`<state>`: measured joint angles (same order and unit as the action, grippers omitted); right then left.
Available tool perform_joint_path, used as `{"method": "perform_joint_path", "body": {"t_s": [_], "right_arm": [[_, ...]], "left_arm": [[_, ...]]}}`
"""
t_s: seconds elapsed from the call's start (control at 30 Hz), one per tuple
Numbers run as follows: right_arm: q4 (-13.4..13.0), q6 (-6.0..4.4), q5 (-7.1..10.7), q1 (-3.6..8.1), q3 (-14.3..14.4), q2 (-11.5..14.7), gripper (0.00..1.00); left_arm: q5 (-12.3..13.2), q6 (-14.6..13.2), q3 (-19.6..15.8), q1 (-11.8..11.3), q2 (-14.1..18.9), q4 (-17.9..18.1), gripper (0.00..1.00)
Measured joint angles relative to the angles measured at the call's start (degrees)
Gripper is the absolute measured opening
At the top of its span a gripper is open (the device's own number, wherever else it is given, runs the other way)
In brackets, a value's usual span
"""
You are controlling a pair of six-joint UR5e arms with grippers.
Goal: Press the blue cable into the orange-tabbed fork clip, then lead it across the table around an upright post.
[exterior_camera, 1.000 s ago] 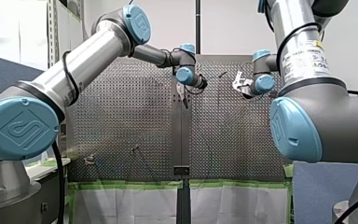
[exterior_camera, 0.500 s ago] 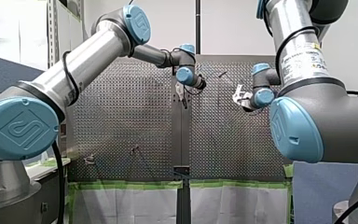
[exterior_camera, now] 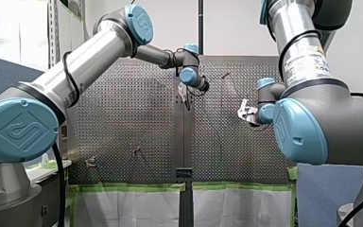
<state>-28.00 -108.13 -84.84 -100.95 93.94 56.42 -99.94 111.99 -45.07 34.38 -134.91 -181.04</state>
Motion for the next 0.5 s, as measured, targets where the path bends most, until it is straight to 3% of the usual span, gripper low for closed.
{"method": "perform_joint_path", "body": {"t_s": [0.27, 0.5], "right_arm": [[-3.3, 0.38, -0.56, 0.01, 1.9, -1.0, 0.0], [-3.9, 1.23, -1.42, 0.27, 2.2, -3.8, 0.0]], "left_arm": [[-3.1, -2.5, 0.0, 0.6, 0.0, -1.2, 0.87], [-6.4, -5.7, -0.1, 1.2, 0.0, -1.6, 0.87]]}}
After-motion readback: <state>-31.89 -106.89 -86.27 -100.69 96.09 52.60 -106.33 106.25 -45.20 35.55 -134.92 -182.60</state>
